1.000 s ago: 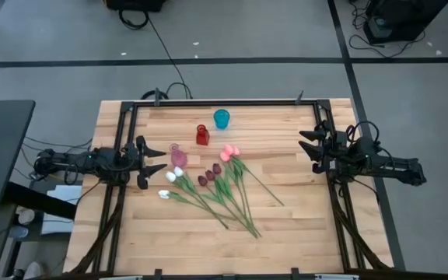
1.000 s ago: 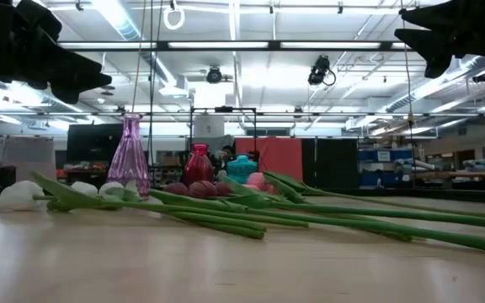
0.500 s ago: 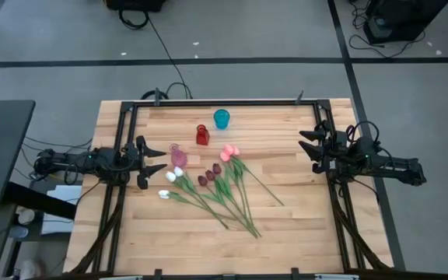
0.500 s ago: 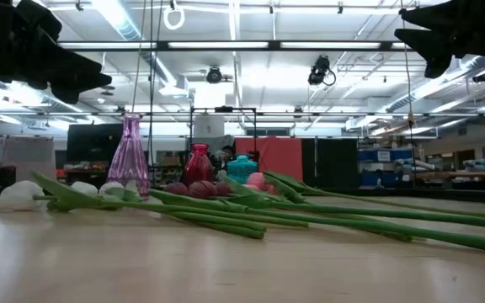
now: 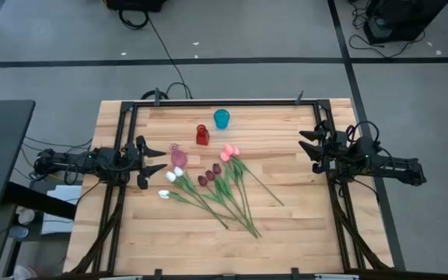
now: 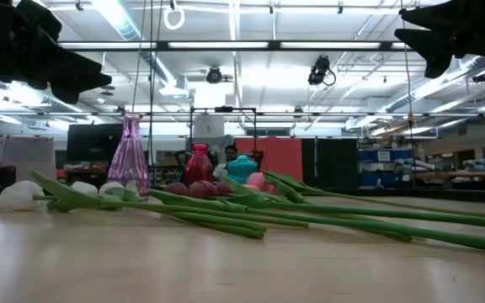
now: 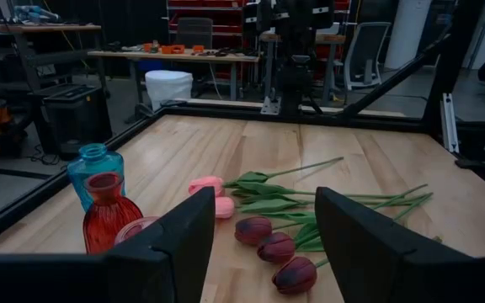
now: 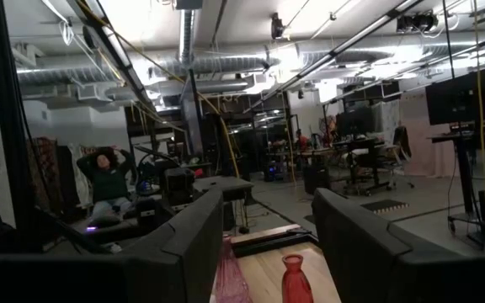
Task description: Sort flowers into vase by color
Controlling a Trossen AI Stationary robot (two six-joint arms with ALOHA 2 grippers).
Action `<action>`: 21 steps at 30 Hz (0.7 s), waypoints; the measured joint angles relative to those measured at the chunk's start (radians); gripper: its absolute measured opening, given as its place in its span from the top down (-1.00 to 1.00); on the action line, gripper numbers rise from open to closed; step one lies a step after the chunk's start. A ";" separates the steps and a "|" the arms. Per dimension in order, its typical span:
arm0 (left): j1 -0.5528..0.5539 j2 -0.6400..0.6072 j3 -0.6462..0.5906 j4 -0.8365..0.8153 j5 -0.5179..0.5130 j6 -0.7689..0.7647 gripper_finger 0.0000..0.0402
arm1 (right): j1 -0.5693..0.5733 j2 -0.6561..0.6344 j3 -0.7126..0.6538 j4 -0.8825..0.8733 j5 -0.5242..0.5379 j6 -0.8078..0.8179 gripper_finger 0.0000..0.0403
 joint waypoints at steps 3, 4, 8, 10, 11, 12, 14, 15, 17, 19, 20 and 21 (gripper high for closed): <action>0.000 0.000 0.000 0.000 0.000 0.000 -0.05 | 0.000 0.000 0.000 0.000 0.000 0.000 0.02; 0.000 0.000 0.000 0.000 0.000 0.000 -0.05 | 0.000 0.000 0.000 0.000 0.000 0.000 0.02; 0.000 0.000 0.000 0.000 0.000 0.000 -0.05 | 0.000 0.000 0.000 0.000 0.000 0.000 0.02; 0.000 0.000 0.000 0.000 0.000 0.000 -0.05 | 0.000 0.000 0.000 0.000 0.000 0.000 0.02; 0.000 0.000 0.000 0.000 0.000 0.000 -0.05 | 0.000 0.000 0.000 0.000 0.000 0.000 0.02; 0.000 0.000 0.000 0.000 0.000 0.000 -0.05 | 0.000 0.000 0.000 0.000 0.000 0.000 0.02; 0.000 0.000 0.000 0.000 0.000 0.000 -0.05 | 0.000 0.000 0.000 0.000 0.000 0.000 0.02; 0.000 0.000 0.000 0.000 0.000 0.000 -0.05 | 0.000 0.000 0.000 0.000 0.000 0.000 0.02; 0.000 0.000 0.000 0.002 0.000 0.000 -0.05 | 0.000 0.000 0.000 0.000 0.000 0.000 0.02; 0.000 0.000 0.000 0.038 0.000 -0.018 -0.05 | 0.000 0.000 0.000 0.000 0.000 0.000 0.02; 0.000 0.000 0.000 0.067 0.001 -0.047 -0.05 | 0.000 0.000 0.000 0.000 0.000 0.000 0.02; 0.000 0.000 0.000 0.094 0.001 -0.090 -0.05 | 0.000 0.000 0.000 0.000 0.000 0.000 0.02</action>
